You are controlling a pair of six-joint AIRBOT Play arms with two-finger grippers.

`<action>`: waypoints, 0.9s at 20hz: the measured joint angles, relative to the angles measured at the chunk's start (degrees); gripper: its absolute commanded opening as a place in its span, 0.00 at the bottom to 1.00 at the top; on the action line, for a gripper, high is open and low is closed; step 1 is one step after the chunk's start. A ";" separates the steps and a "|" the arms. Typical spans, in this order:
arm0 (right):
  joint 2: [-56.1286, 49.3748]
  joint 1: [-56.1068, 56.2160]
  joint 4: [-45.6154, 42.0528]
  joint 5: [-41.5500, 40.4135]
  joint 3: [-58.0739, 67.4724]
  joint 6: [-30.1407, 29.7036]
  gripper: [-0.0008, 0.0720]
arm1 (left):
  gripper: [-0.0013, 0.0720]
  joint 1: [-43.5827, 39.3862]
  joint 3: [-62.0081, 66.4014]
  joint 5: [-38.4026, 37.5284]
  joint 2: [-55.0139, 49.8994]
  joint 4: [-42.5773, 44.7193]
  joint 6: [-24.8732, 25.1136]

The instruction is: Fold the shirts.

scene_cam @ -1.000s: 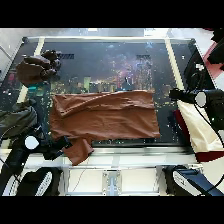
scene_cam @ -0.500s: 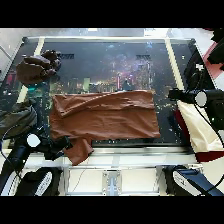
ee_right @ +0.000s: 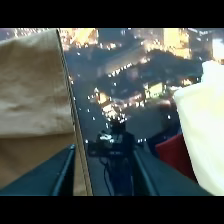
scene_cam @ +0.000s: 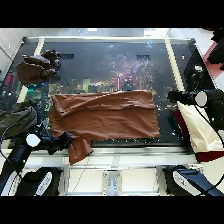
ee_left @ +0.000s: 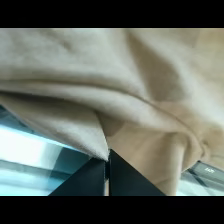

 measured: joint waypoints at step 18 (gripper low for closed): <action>1.27 -17.57 40.92 3.63 -34.58 -11.96 0.53 | 0.04 0.00 0.02 1.64 0.00 -1.79 4.76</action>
